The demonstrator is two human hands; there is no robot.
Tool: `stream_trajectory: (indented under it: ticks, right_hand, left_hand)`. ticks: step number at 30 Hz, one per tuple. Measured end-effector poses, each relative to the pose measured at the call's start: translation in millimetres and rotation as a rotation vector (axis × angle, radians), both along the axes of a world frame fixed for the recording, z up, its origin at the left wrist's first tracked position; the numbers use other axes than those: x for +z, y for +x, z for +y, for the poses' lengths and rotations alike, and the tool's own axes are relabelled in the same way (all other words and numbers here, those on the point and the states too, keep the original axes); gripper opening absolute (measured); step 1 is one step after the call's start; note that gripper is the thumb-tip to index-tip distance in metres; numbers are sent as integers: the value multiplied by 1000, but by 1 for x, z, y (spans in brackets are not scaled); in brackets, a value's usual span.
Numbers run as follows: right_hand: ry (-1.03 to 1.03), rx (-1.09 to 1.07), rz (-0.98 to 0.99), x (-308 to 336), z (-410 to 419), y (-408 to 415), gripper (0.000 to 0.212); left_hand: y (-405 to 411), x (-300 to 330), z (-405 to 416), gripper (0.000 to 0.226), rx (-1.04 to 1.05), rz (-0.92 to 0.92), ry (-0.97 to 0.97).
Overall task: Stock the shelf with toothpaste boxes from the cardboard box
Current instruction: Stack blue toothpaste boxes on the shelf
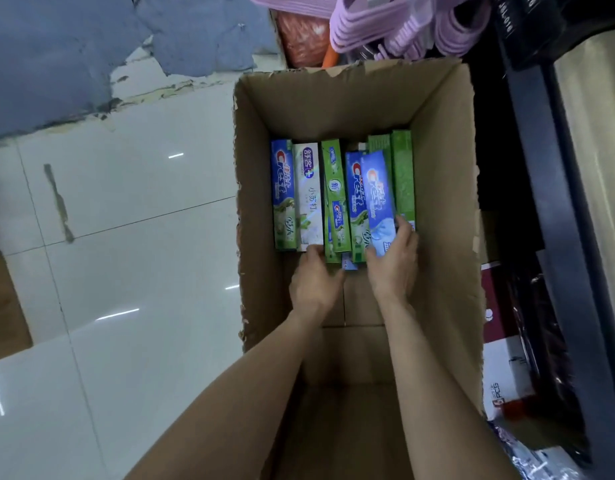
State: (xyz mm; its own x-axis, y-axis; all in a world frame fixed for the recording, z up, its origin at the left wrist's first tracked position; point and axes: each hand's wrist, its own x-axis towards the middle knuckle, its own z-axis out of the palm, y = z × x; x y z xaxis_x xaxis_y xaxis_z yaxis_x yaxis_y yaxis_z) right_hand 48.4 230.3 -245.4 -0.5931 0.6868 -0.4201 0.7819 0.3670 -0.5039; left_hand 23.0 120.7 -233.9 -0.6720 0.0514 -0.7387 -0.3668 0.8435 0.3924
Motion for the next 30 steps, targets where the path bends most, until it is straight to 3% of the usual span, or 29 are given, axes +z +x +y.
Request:
stream_trajectory:
  ticks: [5,12,18,23,27,30]
  right_hand:
    - [74,59,-10,-29,11,1,72]
    - [58,6,103,-36,7,9,72]
    - [26,-32,122,-35,6,12,70]
    - [-56,-106,114,-16,5,18,74]
    - [-159,-144,33,25,-7,32,70]
    - [-194,-153,68,67,-19,45,68]
  left_hand:
    - [16,-43,13,71,14,-24,-77]
    - [30,-68,38,80,447,-67,108]
    - [34,-76,43,80,373,72,9]
    - [43,-43,25,90,170,2,-136]
    - [44,0,10,38,179,-159,29]
    - [27,43,-5,25,399,-297,224]
